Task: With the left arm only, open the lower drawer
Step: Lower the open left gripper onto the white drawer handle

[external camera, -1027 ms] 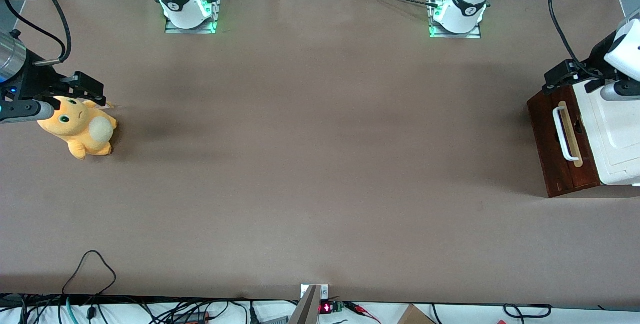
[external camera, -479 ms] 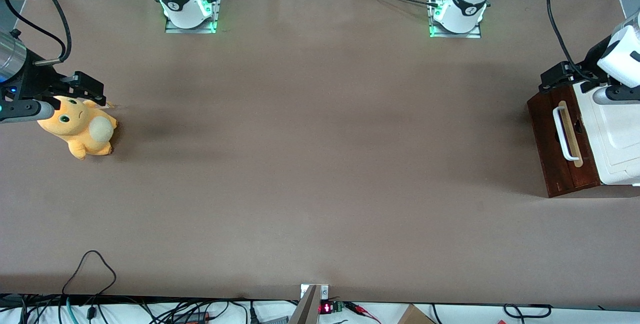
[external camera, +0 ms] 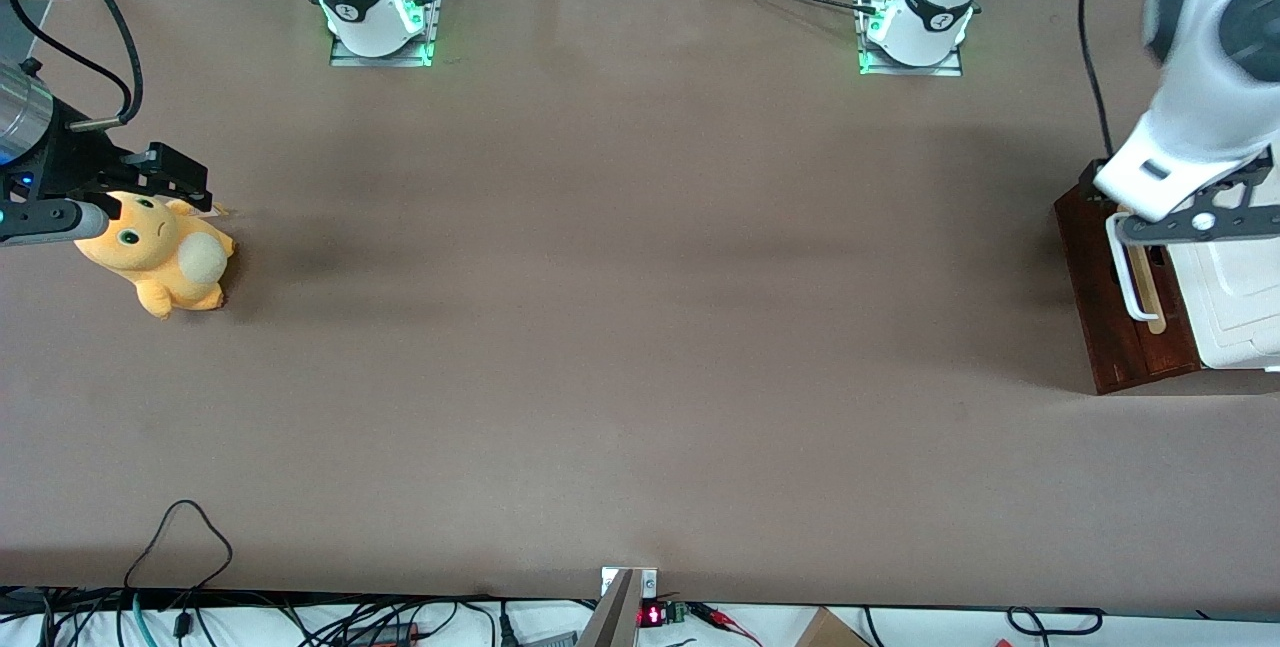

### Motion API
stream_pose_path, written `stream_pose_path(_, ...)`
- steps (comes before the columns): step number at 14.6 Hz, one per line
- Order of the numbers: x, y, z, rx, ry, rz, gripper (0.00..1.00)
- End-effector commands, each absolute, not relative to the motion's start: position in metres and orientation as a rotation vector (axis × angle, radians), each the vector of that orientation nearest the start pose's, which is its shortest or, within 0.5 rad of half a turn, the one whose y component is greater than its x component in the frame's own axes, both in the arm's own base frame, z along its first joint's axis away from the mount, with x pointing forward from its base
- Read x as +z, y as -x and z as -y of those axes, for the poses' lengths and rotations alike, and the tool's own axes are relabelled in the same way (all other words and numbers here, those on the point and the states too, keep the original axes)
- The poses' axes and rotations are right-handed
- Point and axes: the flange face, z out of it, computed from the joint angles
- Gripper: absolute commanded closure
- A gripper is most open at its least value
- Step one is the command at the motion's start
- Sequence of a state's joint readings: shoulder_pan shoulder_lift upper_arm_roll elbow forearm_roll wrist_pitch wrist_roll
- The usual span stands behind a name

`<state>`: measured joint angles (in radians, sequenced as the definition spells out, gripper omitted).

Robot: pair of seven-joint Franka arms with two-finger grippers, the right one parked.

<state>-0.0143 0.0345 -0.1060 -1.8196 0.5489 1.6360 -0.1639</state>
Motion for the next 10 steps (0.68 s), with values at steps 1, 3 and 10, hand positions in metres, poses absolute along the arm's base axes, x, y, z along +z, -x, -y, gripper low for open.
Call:
stream_pose_path(1, 0.459, -0.552, 0.024, 0.165, 2.349, -0.009, 0.0)
stream_pose_path(3, 0.417, -0.547, 0.031, 0.133, 2.231, 0.061, 0.0)
stream_pose_path(10, 0.298, -0.552, 0.017, 0.149, 1.972, 0.026, 0.02)
